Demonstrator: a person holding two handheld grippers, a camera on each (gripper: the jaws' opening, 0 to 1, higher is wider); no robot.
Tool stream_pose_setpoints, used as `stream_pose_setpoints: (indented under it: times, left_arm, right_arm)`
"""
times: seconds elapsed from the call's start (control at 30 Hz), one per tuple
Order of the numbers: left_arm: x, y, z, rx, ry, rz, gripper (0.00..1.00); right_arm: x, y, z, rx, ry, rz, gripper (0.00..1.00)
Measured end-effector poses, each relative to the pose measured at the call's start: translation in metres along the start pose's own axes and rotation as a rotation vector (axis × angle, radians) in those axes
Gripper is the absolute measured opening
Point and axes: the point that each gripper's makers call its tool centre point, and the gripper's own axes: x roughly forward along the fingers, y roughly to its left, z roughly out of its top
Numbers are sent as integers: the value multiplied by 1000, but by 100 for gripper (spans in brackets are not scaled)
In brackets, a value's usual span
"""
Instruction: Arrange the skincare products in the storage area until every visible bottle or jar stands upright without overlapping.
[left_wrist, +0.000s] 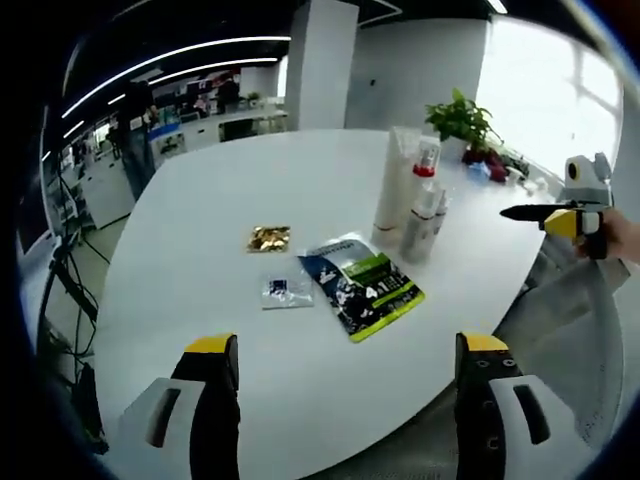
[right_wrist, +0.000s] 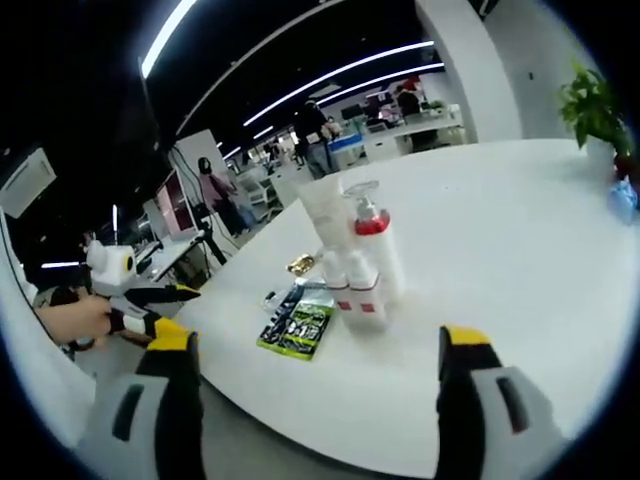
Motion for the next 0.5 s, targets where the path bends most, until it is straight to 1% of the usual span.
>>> stream_pose_setpoints:
  times: [0.17, 0.4, 0.5]
  left_arm:
    - [6, 3, 0, 24, 19, -5, 87]
    - [13, 16, -3, 77, 77, -8, 86]
    - [19, 23, -6, 124, 117, -16, 86]
  right_arm:
    - [1, -2, -1, 5, 2, -4, 100]
    - [1, -8, -1, 19, -5, -19, 100]
    - [1, -9, -1, 22, -5, -23, 100]
